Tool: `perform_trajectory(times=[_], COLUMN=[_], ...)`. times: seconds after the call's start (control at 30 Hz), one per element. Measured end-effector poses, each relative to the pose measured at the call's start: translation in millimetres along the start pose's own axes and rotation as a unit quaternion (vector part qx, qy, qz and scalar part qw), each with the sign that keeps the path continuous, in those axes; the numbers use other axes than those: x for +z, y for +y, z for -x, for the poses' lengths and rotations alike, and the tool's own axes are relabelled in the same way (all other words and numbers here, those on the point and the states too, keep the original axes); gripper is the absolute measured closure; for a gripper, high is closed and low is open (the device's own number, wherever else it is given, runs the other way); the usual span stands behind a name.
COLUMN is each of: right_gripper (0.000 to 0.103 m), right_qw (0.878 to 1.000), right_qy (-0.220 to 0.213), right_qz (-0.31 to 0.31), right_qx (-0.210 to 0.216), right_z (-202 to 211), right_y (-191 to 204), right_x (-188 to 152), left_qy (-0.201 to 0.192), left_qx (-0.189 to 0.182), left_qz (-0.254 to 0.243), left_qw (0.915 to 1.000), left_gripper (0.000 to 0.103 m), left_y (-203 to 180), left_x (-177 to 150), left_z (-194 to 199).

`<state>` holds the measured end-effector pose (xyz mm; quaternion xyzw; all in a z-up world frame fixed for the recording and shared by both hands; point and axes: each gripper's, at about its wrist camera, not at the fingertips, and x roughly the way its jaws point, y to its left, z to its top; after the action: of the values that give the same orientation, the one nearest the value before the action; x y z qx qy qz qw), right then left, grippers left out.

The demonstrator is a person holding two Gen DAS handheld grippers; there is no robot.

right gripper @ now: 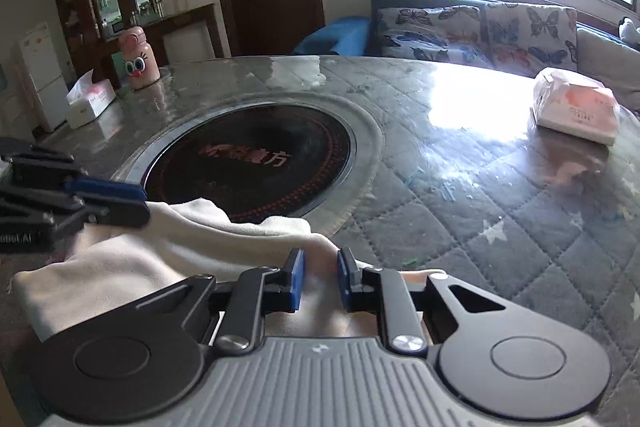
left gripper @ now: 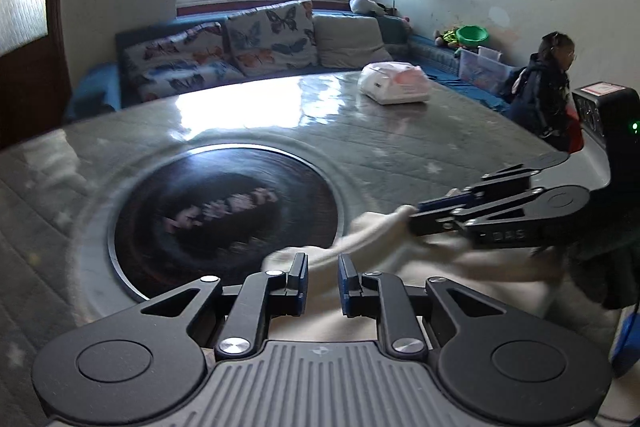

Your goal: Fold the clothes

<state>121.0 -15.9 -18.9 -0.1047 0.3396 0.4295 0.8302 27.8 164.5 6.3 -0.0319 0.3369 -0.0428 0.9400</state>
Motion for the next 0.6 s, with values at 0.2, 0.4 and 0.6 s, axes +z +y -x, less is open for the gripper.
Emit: perform_trajectory(times=[0.2,0.4,0.6], right_gripper=[0.086,0.085,0.085], right_qw=[1.0,0.999,0.999], right_qy=[-0.013,0.006,-0.001], right_qz=[0.018,0.03,0.041], right_qx=[0.019,0.013,0.015], right_z=[3,-17,-7], right_y=[10,16,20], right_x=[10,11,10], left_qy=[0.022,0.041,0.043], left_qx=[0.002,0.011,0.011], left_qz=[0.023,0.043,0.048], left_qw=[0.9995,0.9982,0.9979], left_gripper=[0.084,0.084,0.08], left_y=[0,8,8], left_x=[1,-1,0], left_z=[-19,-32,-33])
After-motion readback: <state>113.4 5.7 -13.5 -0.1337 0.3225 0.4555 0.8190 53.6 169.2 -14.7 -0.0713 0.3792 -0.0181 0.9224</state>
